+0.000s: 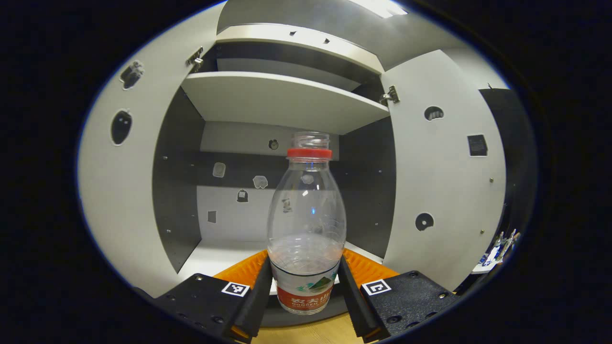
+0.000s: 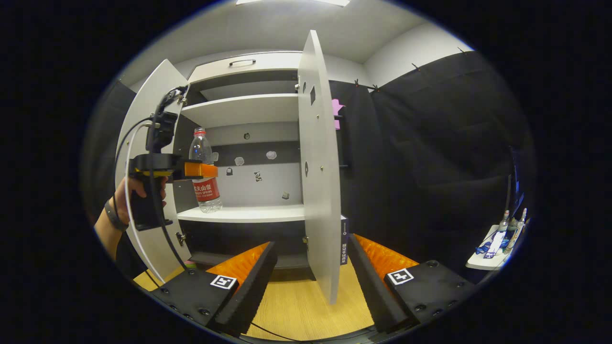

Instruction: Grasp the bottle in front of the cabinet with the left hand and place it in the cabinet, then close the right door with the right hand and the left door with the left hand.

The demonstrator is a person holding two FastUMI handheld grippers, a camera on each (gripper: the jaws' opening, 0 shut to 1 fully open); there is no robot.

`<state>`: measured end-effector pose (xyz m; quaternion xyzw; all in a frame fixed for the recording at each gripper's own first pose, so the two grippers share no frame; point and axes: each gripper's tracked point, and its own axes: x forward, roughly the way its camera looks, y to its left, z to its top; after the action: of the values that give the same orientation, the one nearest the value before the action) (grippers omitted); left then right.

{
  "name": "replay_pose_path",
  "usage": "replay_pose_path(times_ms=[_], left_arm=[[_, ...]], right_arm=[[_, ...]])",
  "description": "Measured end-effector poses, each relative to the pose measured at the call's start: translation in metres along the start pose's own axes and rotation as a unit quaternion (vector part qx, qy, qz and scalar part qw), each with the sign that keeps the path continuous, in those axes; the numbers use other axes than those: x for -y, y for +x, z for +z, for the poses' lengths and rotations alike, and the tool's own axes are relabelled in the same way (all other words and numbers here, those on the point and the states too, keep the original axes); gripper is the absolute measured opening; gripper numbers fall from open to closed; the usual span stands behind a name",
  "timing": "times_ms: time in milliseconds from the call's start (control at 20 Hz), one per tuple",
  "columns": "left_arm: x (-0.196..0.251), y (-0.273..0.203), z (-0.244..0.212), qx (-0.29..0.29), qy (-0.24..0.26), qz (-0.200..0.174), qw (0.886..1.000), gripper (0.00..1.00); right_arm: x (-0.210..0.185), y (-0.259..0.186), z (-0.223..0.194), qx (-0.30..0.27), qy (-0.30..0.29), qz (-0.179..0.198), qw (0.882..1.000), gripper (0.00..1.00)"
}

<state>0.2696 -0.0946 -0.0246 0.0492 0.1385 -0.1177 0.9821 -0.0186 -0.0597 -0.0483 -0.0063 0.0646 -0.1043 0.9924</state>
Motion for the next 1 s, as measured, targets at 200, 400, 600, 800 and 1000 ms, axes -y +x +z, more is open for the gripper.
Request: replay_pose_path(times_ms=[200,400,600,800,1000], left_arm=[[-0.021,0.074,-0.004,-0.019,0.002,0.04,0.999,0.72],[-0.028,0.115,-0.035,-0.058,-0.003,0.058,0.997,0.71],[-0.041,0.147,-0.065,-0.088,-0.01,0.078,0.993,0.71],[-0.041,0.154,-0.071,-0.093,-0.008,0.082,0.992,0.72],[-0.039,0.158,-0.071,-0.09,0.001,0.077,0.993,0.8]], right_arm=[[0.042,-0.01,0.0,0.005,0.011,-0.049,0.999,0.98],[0.085,-0.024,-0.006,0.0,0.019,-0.097,0.995,0.98],[0.116,-0.033,-0.013,-0.002,0.024,-0.134,0.991,0.98],[0.128,-0.035,-0.016,-0.006,0.025,-0.148,0.989,0.98],[0.127,-0.027,-0.017,-0.006,0.023,-0.14,0.99,0.89]])
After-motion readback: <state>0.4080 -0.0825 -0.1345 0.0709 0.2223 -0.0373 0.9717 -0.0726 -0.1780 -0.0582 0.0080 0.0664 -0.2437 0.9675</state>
